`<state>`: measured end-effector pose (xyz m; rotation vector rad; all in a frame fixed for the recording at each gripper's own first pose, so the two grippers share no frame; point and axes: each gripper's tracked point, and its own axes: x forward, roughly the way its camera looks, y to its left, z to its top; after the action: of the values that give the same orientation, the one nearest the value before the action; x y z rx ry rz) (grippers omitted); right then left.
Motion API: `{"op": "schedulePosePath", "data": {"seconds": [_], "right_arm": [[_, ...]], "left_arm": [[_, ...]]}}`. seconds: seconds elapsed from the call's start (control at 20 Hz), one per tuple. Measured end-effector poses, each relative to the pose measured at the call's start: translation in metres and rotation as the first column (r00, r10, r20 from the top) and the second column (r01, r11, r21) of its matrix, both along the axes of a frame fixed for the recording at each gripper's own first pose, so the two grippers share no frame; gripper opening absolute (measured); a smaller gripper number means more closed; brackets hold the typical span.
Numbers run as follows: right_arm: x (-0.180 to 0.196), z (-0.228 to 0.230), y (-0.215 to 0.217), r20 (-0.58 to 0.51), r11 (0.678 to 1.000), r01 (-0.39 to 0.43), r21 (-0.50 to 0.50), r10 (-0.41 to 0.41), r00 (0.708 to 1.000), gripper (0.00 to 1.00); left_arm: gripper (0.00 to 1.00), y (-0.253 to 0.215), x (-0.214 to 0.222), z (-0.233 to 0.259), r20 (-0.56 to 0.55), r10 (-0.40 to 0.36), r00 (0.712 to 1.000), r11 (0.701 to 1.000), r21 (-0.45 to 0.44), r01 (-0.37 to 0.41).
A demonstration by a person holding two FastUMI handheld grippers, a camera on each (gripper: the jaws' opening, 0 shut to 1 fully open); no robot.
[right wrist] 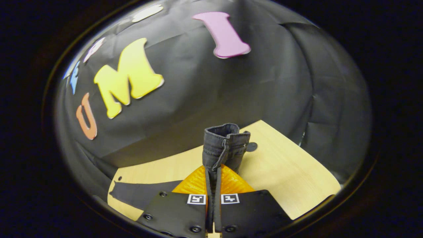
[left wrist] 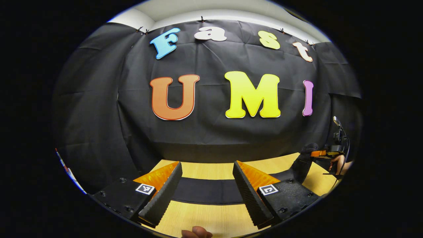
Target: Grasp the waist and the cuffs of the jeans and fold them to make the two legs overlap; first hold the waist and fold one-third of the jeans toward the cuffs, then hold the cuffs and fold the remaining one-third in the same direction to finish folding.
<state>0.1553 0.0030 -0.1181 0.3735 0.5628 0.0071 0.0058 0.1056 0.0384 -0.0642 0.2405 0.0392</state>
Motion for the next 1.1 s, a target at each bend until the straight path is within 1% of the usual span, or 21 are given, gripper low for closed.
{"op": "schedulePosePath", "data": {"seconds": [0.15, 0.2, 0.3, 0.35, 0.4, 0.5, 0.65, 0.7, 0.75, 0.8, 0.85, 0.9, 0.95, 1.1], "right_arm": [[0.002, 0.013, 0.037, 0.046, 0.998, -0.056, -0.04, 0.058, 0.997, 0.02], [-0.003, 0.016, 0.043, 0.055, 0.997, -0.067, -0.045, 0.069, 0.996, 0.02], [-0.008, 0.017, 0.058, 0.063, 0.996, -0.077, -0.051, 0.08, 0.995, 0.02], [-0.01, 0.017, 0.066, 0.069, 0.995, -0.082, -0.056, 0.085, 0.994, 0.0], [-0.011, 0.016, 0.077, 0.074, 0.994, -0.088, -0.063, 0.092, 0.993, 0.02], [-0.013, 0.015, 0.102, 0.082, 0.992, -0.102, -0.073, 0.108, 0.991, 0.02], [-0.01, 0.014, 0.146, 0.091, 0.984, -0.151, -0.09, 0.159, 0.983, 0.02], [-0.011, 0.013, 0.16, 0.096, 0.981, -0.17, -0.093, 0.179, 0.979, 0.0], [-0.013, 0.012, 0.175, 0.097, 0.976, -0.193, -0.098, 0.202, 0.974, 0.02], [-0.015, 0.008, 0.19, 0.096, 0.97, -0.219, -0.101, 0.229, 0.969, 0.0], [-0.018, 0.005, 0.207, 0.095, 0.963, -0.247, -0.104, 0.257, 0.962, 0.02], [-0.021, 0.0, 0.223, 0.091, 0.955, -0.275, -0.107, 0.285, 0.954, 0.0], [-0.024, -0.004, 0.239, 0.084, 0.947, -0.303, -0.107, 0.313, 0.946, 0.02], [-0.038, -0.022, 0.281, 0.064, 0.921, -0.376, -0.099, 0.383, 0.922, 0.02]], "left_arm": [[0.99, 0.01, -0.008, 0.0, -0.003, 0.021, 1.0, 1.0, 0.004, -0.021], [0.99, 0.016, -0.011, -0.001, -0.006, 0.03, 1.0, 1.0, 0.002, -0.03], [0.99, 0.025, -0.016, -0.003, -0.011, 0.051, 0.999, 0.999, -0.005, -0.051], [0.99, 0.029, -0.02, -0.005, -0.015, 0.062, 0.998, 0.998, -0.014, -0.062], [0.99, 0.031, -0.023, -0.008, -0.017, 0.066, 0.998, 0.997, -0.025, -0.066], [0.99, 0.036, -0.03, -0.012, -0.022, 0.079, 0.997, 0.996, -0.031, -0.08], [0.99, 0.044, -0.042, -0.022, -0.041, 0.103, 0.994, 0.994, -0.025, -0.104], [0.99, 0.048, -0.047, -0.024, -0.044, 0.116, 0.992, 0.993, -0.021, -0.117], [0.99, 0.053, -0.051, -0.026, -0.049, 0.129, 0.99, 0.991, -0.019, -0.13], [0.99, 0.059, -0.055, -0.027, -0.055, 0.146, 0.988, 0.989, -0.021, -0.147], [0.99, 0.064, -0.06, -0.029, -0.06, 0.161, 0.985, 0.986, -0.026, -0.163], [0.99, 0.07, -0.064, -0.029, -0.063, 0.178, 0.982, 0.983, -0.026, -0.18], [0.99, 0.075, -0.069, -0.029, -0.065, 0.194, 0.979, 0.98, -0.024, -0.196], [0.99, 0.09, -0.084, -0.029, -0.073, 0.242, 0.968, 0.97, -0.01, -0.243]]}}
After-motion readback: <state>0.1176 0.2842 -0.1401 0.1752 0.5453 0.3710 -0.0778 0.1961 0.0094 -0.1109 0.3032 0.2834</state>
